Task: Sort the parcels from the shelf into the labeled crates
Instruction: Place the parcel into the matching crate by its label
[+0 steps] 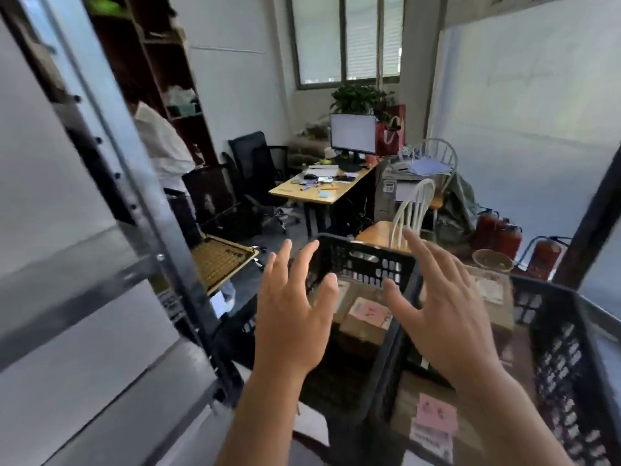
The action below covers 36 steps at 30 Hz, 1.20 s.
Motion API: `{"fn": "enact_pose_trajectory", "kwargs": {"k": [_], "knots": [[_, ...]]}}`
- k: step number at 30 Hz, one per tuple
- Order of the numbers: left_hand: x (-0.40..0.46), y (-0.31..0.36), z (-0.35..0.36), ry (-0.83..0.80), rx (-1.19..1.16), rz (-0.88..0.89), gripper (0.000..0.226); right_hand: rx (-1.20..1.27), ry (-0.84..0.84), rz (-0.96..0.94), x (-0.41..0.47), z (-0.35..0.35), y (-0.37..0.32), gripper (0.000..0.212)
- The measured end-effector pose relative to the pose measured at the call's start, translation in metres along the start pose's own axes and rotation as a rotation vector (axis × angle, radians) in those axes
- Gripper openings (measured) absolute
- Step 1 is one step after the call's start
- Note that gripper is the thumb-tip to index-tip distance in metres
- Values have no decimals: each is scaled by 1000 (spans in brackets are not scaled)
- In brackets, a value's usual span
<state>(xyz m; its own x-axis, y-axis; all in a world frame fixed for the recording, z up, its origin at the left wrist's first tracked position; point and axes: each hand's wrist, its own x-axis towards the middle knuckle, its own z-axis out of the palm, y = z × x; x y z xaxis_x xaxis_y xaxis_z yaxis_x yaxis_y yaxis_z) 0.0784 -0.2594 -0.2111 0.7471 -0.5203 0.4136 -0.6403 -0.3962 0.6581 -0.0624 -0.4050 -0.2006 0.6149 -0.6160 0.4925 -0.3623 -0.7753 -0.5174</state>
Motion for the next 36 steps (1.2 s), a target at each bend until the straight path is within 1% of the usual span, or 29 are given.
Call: {"fn": "enact_pose_trajectory", "kwargs": {"k": [3,6,11,13,17,20,22,24,26,28,33,36], "knots": [[-49,-16,-63,164,139,-87,66,110,-82,-115,-16,14,-48,80],[-116,-25,-129,294,280,-243,71,225,-188,-251,-47,30,-103,82],[-255,-30,-230,450,465,-466,72,463,-439,-415,-138,44,-194,80],[-307,-27,-269,531,517,-545,72,501,-539,-512,-177,43,-229,80],[-391,-20,-335,685,569,-684,75,545,-639,-660,-236,34,-294,81],[-437,-22,-375,746,592,-755,71,604,-650,-717,-275,30,-343,80],[-461,-28,-401,777,609,-769,72,621,-638,-745,-301,31,-375,80],[-480,-38,-430,798,612,-759,67,615,-620,-767,-325,35,-410,79],[-494,-51,-459,799,596,-736,66,618,-590,-782,-348,41,-443,74],[-504,-64,-485,802,596,-704,66,626,-567,-782,-369,48,-471,74],[-496,-93,-535,798,533,-602,70,579,-571,-776,-391,64,-520,74],[-471,-111,-556,772,527,-541,64,621,-574,-758,-382,78,-546,72]]}}
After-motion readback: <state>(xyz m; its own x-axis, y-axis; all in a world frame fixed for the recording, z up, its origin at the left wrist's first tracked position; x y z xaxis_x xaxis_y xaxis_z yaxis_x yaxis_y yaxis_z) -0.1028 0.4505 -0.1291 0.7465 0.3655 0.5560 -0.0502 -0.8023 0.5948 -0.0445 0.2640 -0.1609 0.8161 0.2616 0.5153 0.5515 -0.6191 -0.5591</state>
